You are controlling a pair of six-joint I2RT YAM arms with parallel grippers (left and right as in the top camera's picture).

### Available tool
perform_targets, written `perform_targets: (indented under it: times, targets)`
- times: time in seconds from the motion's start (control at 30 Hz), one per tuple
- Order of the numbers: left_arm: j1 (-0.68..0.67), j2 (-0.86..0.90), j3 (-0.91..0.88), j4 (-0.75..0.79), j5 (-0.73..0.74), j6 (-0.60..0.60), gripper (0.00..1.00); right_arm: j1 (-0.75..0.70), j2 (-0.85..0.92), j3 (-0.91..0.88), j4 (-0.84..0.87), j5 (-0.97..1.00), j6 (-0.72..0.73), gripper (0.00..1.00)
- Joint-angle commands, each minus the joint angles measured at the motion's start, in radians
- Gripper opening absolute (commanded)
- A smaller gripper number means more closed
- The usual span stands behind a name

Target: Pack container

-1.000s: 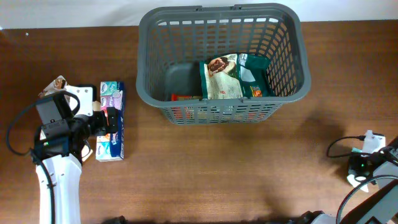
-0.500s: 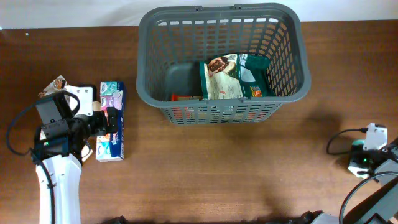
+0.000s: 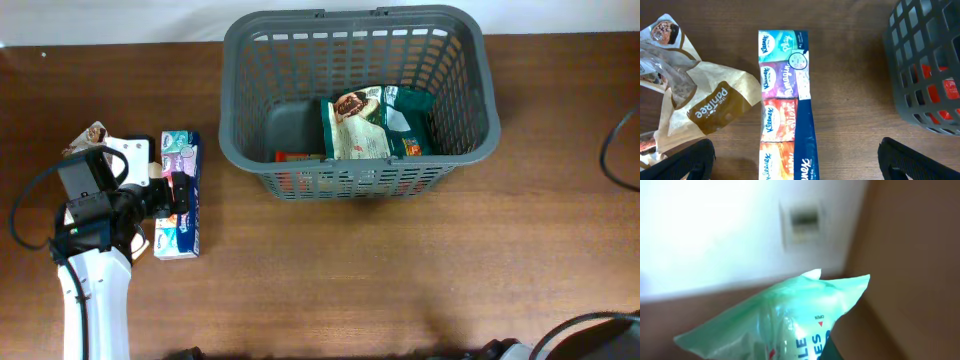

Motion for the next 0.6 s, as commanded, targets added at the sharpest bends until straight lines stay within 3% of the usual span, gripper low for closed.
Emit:
perform_targets:
  times: [0.0,0.2,0.4,0.57]
  targets:
    - [0.006,0.003,0.0,0.005,-0.007,-0.009,0.99,0.109,-0.015,0.09,0.057,-0.074,0.127,0.03]
    - [0.006,0.003,0.0,0.004,-0.007,-0.009,0.99,0.34,0.052,0.229,0.154,-0.068,0.27,0.03]
    - [0.006,0.003,0.0,0.003,-0.007,-0.009,0.99,0.584,0.11,0.305,0.147,-0.072,0.274,0.03]
    - [0.006,0.003,0.0,0.003,-0.007,-0.009,0.99,0.76,0.175,0.305,-0.009,-0.072,0.269,0.03]
